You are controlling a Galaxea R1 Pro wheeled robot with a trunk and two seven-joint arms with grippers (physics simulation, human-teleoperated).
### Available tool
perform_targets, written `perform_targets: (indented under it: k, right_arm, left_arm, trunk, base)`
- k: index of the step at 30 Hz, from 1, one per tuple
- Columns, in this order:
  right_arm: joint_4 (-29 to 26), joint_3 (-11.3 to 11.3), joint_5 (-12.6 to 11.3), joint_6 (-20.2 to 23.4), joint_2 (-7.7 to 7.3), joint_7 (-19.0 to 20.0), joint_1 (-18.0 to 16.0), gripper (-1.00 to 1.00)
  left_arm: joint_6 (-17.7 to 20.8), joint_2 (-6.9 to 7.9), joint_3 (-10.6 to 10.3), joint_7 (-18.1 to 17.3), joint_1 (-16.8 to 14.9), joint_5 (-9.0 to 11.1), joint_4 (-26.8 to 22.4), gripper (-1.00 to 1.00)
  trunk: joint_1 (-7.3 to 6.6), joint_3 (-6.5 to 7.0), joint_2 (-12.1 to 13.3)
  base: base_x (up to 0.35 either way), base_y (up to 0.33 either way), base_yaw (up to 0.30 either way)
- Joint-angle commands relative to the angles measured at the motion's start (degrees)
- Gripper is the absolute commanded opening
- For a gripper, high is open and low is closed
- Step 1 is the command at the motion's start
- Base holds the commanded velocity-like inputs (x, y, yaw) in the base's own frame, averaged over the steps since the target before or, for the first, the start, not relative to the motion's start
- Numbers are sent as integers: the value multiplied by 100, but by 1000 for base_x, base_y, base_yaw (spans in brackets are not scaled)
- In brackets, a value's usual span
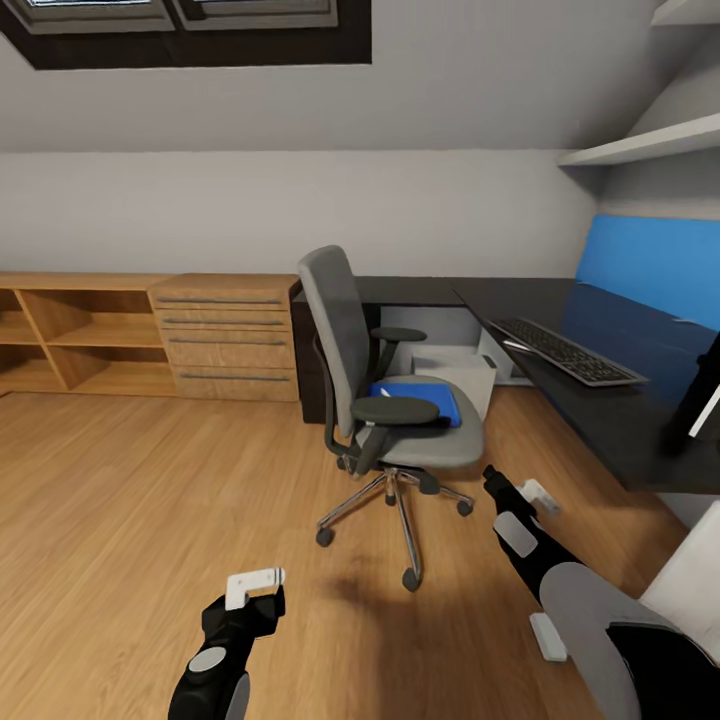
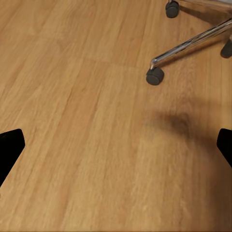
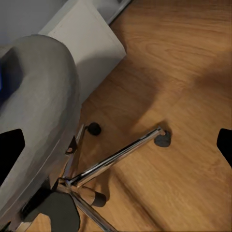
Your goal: In the bedroom, organize the workspace by keeping the computer under the desk, ensuring the monitor is on the desk, placing the keyboard on the desk next to the monitor, placing the mouse on the desk next to the keyboard, moving the folder from the swivel chair onto the desk next to the mouse, stacking the notebook on top of the folder with the pen on top of the notebook, and positioning the swivel chair next to the desk.
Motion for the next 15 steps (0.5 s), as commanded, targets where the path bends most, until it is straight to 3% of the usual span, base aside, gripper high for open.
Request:
perform_targets:
  k: [1, 6, 15]
  right_arm:
    - [-3, -7, -20, -36, 1, -6, -2, 100]
    - [-2, -8, -12, -281, 0, -17, -2, 100]
    - [3, -11, -10, -309, -29, -12, 1, 100]
  left_arm:
    - [31, 0, -7, 30, -3, 3, 2, 100]
    - [32, 0, -7, 15, -3, 3, 34, 100]
    - [32, 0, -7, -7, -3, 13, 35, 100]
  trunk:
    - [0, -6, -2]
    - [0, -6, -2]
    - [0, -6, -2]
  base:
    - [57, 0, 0]
    - [33, 0, 0]
    - [268, 0, 0]
